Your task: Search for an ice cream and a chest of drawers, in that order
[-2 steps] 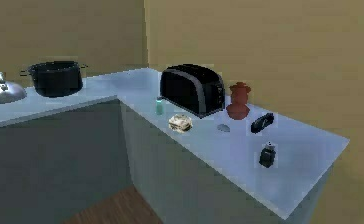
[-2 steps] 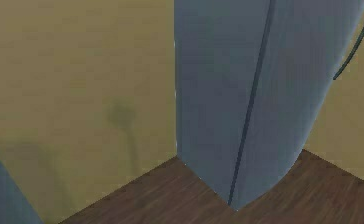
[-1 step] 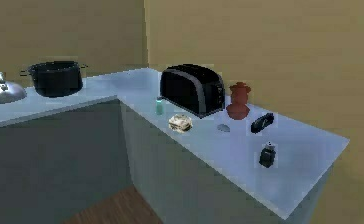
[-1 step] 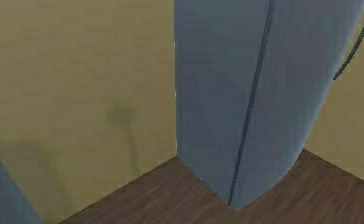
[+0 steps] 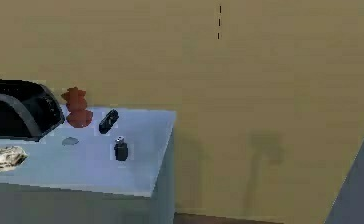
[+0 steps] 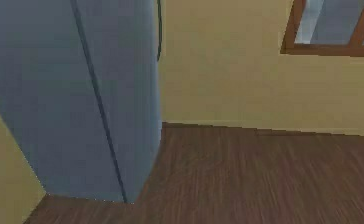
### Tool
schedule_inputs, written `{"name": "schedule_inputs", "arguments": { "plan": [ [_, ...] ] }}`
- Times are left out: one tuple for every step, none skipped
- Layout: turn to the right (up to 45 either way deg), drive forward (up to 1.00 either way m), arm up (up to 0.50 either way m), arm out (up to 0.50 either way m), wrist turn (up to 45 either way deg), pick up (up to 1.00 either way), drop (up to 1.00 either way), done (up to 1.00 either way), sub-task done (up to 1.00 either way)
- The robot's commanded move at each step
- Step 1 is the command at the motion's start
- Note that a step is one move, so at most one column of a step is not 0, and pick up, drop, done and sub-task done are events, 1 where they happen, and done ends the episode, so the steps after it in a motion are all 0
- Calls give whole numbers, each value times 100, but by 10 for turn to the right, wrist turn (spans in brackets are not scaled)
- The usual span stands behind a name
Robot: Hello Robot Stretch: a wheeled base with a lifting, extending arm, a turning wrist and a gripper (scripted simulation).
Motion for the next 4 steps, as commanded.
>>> {"name": "schedule_inputs", "arguments": {
  "plan": [
    [450, 0, 0, 0, 0, 0, 0, 0, 0],
    [450, 0, 0, 0, 0, 0, 0, 0, 0],
    [390, 0, 0, 0, 0, 0, 0, 0, 0],
    [0, 50, 0, 0, 0, 0, 0, 0, 0]
  ]
}}
